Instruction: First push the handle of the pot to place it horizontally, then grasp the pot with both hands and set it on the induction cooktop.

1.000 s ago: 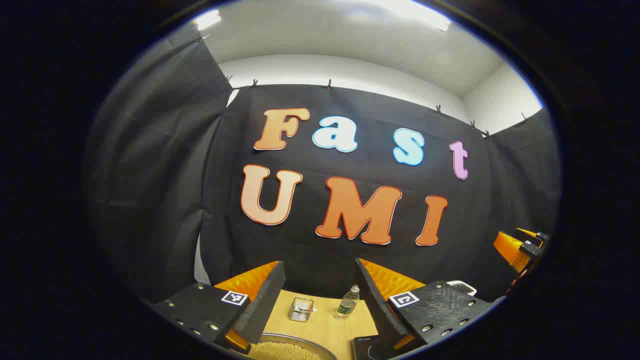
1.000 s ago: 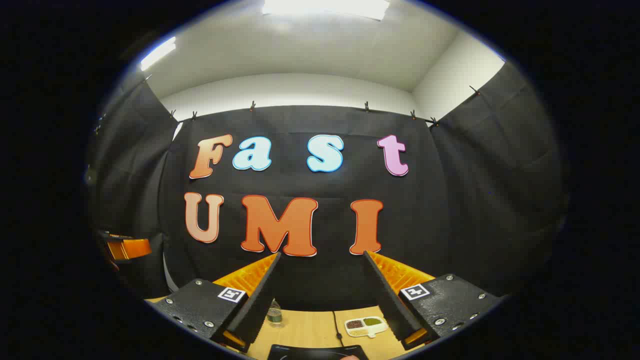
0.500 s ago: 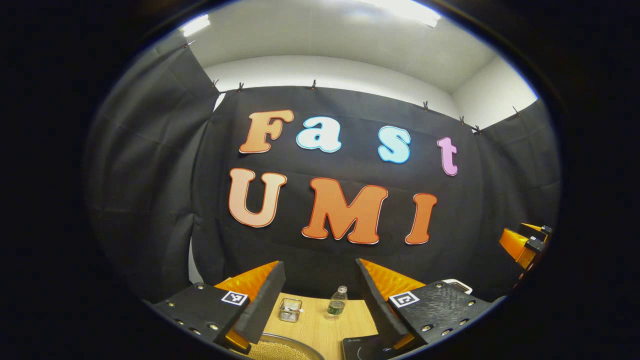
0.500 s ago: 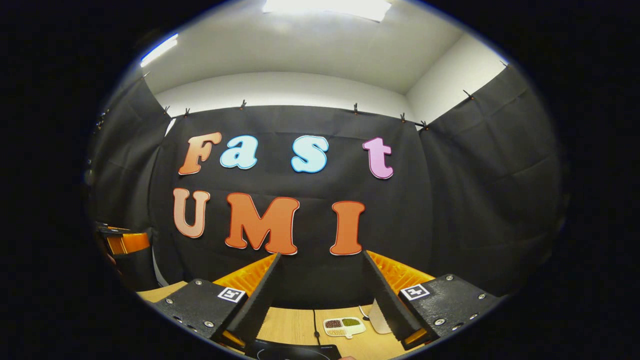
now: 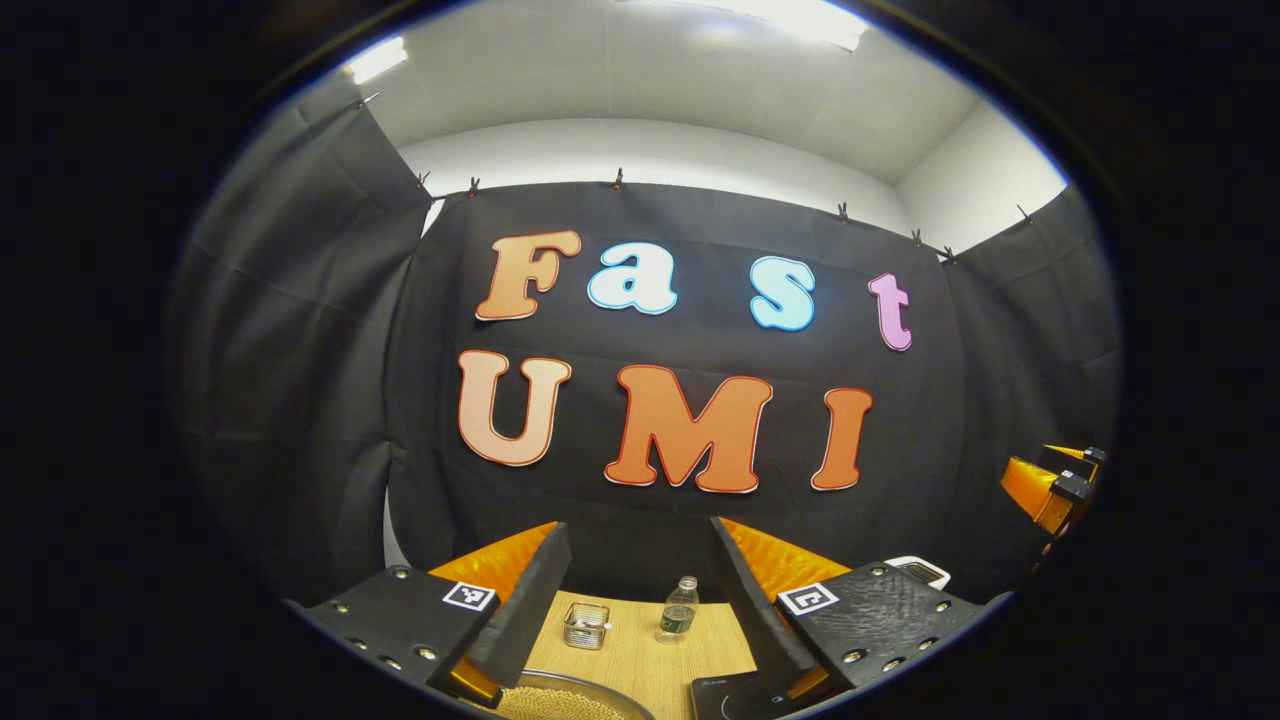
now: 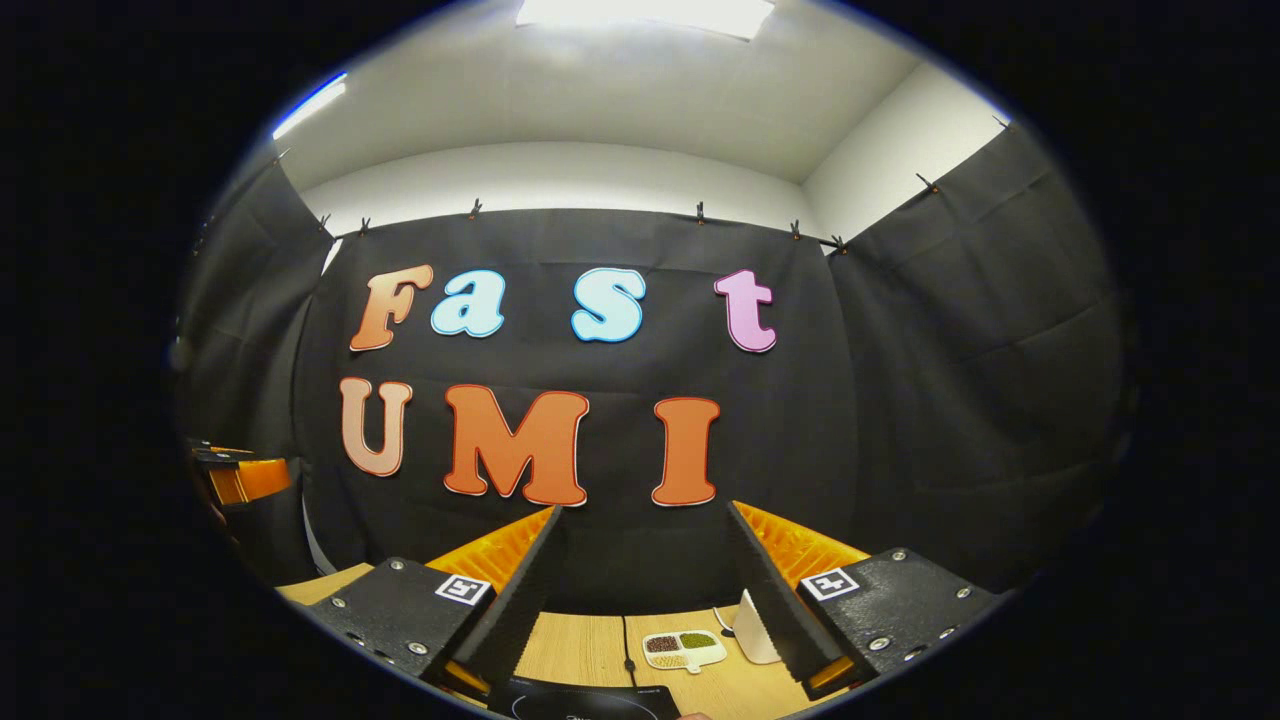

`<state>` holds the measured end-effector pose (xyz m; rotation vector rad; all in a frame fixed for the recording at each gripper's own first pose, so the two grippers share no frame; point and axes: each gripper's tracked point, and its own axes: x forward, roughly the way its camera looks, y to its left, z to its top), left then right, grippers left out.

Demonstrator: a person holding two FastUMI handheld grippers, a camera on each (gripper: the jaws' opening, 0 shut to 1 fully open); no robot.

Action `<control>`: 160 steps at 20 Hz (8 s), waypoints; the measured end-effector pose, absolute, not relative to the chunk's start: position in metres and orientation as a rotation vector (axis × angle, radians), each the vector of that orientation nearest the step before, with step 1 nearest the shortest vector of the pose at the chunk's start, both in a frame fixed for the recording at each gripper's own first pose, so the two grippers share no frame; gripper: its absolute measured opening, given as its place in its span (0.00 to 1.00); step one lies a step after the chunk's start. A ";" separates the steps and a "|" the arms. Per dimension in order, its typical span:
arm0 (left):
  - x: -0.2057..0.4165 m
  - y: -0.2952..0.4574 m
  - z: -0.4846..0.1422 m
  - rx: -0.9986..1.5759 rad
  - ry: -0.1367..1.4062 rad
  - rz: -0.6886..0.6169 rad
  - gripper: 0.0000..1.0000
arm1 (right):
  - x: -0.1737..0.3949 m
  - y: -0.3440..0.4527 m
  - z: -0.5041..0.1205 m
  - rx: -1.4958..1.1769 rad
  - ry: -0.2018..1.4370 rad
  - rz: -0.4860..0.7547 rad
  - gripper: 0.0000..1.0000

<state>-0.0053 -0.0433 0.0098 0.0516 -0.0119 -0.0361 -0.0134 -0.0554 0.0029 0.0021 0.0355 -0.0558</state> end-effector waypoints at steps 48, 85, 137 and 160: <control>-0.238 0.054 -0.378 0.298 1.362 -0.257 0.02 | -0.035 -0.050 -0.104 -0.036 0.252 -0.041 0.97; -0.124 -0.047 -0.452 0.096 1.323 -0.052 0.02 | -0.063 -0.116 -0.162 -0.060 0.412 -0.019 0.97; -0.027 0.247 -0.388 0.097 1.052 -0.004 0.92 | -0.131 0.224 -0.421 0.004 1.297 0.229 0.84; -0.019 0.247 -0.442 0.058 1.056 0.025 0.64 | -0.126 0.221 -0.447 0.062 1.366 0.159 0.61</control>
